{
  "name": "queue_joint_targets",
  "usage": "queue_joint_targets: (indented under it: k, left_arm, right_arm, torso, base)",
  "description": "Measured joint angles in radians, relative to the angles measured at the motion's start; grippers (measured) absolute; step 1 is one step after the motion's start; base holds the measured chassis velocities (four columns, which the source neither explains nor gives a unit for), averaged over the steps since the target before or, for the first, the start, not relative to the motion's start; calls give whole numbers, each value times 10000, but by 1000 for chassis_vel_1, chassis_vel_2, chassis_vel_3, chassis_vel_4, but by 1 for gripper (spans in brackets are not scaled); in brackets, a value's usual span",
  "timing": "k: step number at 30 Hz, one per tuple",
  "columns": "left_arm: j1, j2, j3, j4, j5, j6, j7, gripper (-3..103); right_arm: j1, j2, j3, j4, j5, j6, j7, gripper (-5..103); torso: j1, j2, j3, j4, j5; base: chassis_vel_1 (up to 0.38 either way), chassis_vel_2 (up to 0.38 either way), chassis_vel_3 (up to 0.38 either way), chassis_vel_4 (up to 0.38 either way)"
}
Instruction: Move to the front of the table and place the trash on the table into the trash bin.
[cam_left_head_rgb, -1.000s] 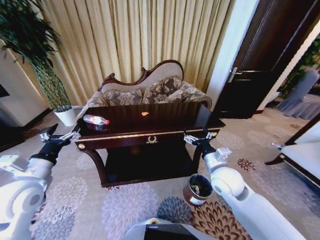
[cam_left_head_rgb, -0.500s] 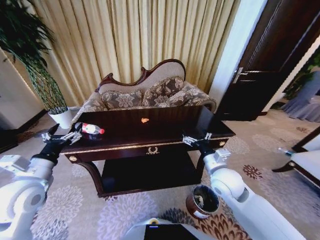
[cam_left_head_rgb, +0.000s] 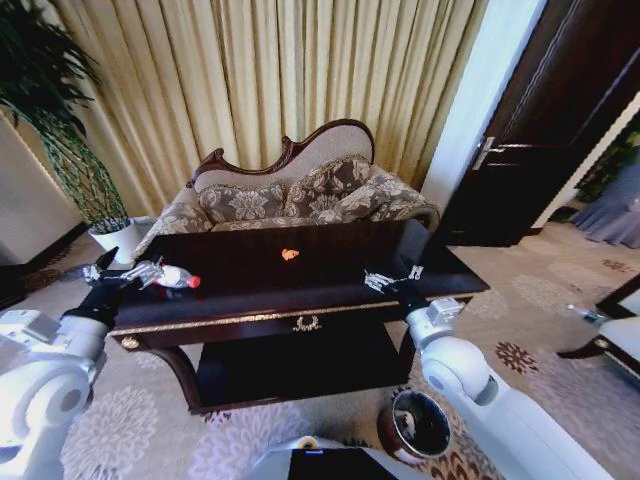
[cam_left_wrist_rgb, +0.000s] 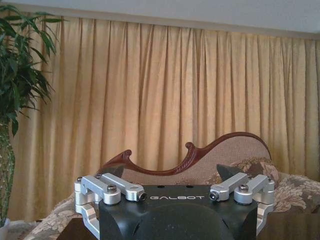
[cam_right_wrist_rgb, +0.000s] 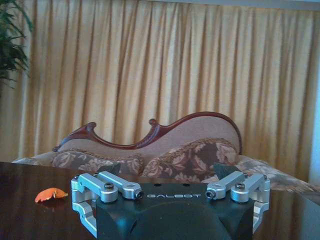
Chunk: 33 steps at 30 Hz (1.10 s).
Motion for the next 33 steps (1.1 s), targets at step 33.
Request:
queue_joint_targets:
  k: [33]
  left_arm:
    - [610,-1516,-726,-313,186,-39,80,100]
  right_arm:
    - [10932,-407,-7685,-3477,6983,-2281,1508,100]
  torso:
    - [-3,1,0,1,-2]
  base:
    - [-7,8,6,-7]
